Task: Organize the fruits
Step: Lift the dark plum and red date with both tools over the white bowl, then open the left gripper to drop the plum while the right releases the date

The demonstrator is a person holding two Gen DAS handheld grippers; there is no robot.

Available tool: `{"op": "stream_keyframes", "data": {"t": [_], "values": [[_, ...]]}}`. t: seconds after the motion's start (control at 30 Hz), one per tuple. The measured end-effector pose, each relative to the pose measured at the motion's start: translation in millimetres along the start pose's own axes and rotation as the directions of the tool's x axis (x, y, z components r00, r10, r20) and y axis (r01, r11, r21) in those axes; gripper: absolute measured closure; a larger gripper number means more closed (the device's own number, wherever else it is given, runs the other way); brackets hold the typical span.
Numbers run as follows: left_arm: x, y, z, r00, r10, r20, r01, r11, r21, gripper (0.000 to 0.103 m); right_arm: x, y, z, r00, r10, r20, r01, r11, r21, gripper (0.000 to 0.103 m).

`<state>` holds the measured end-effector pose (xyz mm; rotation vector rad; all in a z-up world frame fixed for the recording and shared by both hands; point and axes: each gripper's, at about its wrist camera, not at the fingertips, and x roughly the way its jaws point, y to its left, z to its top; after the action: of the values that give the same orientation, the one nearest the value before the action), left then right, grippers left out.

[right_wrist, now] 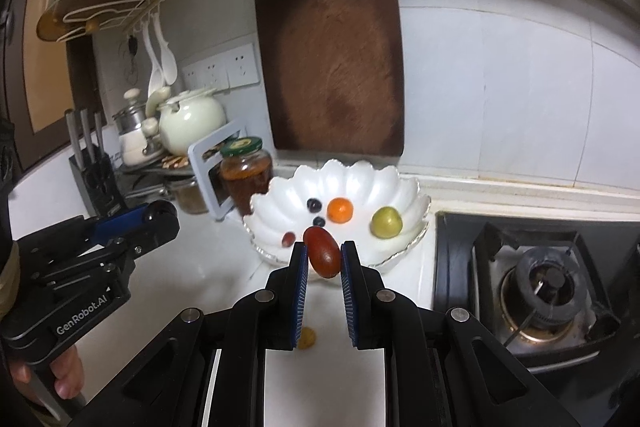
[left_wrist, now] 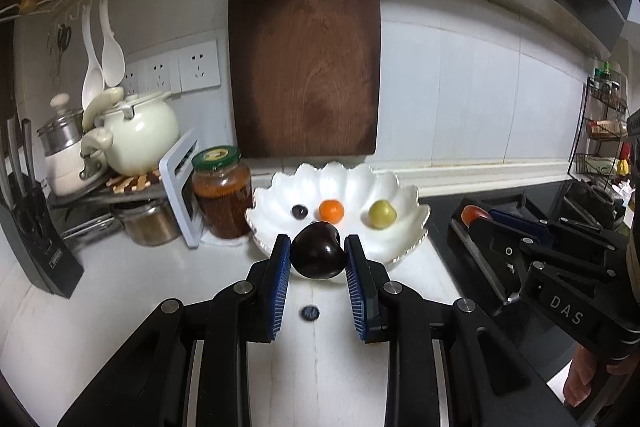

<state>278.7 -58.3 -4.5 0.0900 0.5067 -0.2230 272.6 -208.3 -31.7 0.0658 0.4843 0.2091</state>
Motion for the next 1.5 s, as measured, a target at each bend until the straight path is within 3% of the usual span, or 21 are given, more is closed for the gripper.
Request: {"op": "stream_keyframes", "data": {"t": [0.6,1.03,1.5], "values": [[51,12,33,0.999,-0.007,-0.048,0.006,1.000,-0.019,0.075,34,-5,34,0.999,-0.025,0.026,0.026,1.000,-0.012,0.085],[107,19,50,0.992,-0.016,-0.128,0.015,1.000,-0.013,0.075,82,-12,45,0.998,-0.055,-0.037,0.055,0.999,-0.002,0.085],[173,21,50,0.966,-0.023,-0.259,0.022,1.000,-0.007,0.075,139,-26,47,0.982,-0.071,-0.175,0.078,0.996,0.034,0.085]]}}
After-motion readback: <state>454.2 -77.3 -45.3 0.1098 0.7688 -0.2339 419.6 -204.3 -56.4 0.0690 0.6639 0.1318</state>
